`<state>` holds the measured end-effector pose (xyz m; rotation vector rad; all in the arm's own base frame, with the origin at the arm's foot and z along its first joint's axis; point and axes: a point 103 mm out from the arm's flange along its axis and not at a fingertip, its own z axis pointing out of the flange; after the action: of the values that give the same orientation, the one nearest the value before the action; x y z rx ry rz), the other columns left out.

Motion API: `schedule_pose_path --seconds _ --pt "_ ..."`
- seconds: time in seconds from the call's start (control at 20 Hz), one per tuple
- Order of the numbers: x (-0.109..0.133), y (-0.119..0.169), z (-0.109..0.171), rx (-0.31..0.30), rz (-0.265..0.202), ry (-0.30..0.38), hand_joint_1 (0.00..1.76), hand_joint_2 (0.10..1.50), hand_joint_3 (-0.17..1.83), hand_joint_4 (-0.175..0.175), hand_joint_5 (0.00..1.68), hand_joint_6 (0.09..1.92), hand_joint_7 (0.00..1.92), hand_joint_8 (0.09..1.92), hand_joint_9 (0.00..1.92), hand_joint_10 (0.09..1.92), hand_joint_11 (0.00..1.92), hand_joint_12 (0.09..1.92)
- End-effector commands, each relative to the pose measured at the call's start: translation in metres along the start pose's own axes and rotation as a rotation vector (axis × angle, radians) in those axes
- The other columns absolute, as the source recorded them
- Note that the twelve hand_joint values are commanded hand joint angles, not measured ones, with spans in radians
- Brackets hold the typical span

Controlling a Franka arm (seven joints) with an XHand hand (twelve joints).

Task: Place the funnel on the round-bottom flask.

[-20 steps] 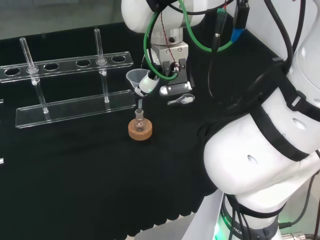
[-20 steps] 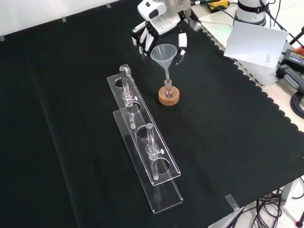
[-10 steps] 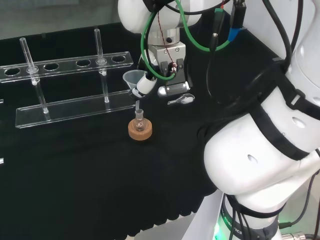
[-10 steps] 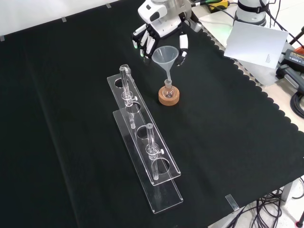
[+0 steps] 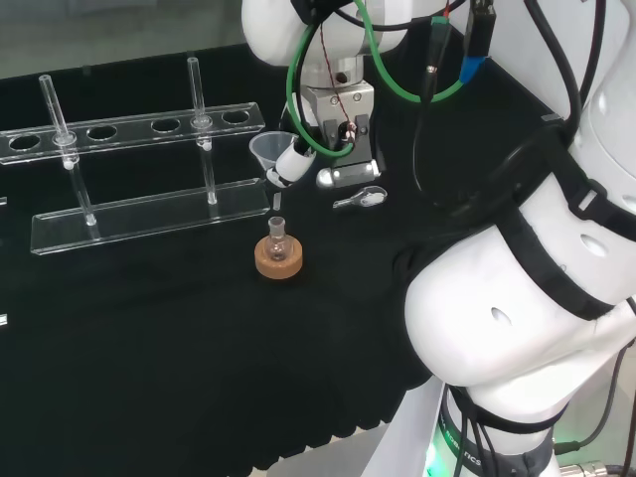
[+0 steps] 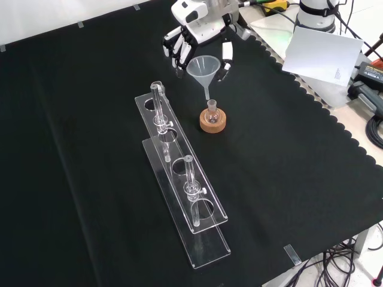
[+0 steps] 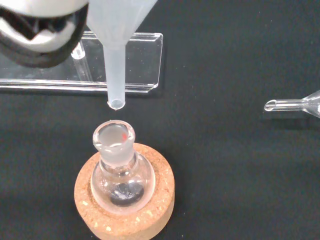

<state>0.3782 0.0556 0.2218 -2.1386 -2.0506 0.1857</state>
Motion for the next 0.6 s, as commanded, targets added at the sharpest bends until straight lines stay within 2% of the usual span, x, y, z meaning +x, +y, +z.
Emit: schedule_pose_path --seconds 0.05,0.6 --pt "0.0 -0.0025 0.005 0.022 -0.003 -0.009 0.88 0.49 0.72 0.064 0.84 0.19 1.08 0.51 0.68 0.43 0.0 1.25" --pt "0.0057 -0.0002 0.0101 0.037 -0.004 -0.001 0.88 0.49 0.72 0.063 0.84 0.2 1.09 0.51 0.68 0.43 0.0 1.24"
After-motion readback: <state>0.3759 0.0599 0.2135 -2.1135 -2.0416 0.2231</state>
